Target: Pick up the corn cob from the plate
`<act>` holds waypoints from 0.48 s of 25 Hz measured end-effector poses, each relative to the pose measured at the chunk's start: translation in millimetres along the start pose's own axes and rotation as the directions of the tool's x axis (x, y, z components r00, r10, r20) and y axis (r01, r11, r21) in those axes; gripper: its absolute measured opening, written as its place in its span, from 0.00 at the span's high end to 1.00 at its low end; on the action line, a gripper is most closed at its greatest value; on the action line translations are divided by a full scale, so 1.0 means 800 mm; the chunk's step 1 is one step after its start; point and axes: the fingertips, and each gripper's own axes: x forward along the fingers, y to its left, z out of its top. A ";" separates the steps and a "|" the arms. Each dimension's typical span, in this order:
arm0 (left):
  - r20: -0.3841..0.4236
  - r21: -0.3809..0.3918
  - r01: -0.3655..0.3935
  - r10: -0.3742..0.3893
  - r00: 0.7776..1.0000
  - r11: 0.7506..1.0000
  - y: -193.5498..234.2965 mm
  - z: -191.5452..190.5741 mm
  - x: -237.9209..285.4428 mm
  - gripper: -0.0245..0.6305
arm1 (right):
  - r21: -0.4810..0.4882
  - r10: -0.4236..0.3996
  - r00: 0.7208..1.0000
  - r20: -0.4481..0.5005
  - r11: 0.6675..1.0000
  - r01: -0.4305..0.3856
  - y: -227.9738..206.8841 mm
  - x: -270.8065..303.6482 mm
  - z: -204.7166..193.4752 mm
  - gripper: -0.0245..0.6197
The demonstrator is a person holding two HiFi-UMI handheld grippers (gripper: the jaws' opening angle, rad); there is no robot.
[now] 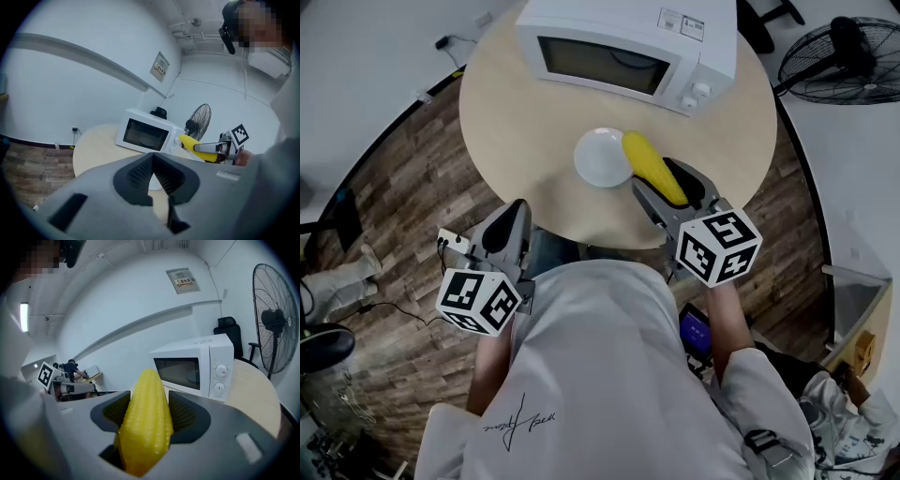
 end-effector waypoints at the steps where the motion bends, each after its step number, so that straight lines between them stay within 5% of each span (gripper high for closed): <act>1: -0.001 0.000 -0.001 0.001 1.000 1.000 0.000 0.000 0.001 0.98 | -0.002 0.002 1.000 0.002 1.000 -0.002 -0.001 -0.001 0.001 0.55; 12: -0.015 0.000 -0.001 0.001 1.000 1.000 -0.009 0.000 0.022 0.98 | 0.013 0.023 1.000 -0.005 1.000 -0.023 -0.013 0.000 0.001 0.55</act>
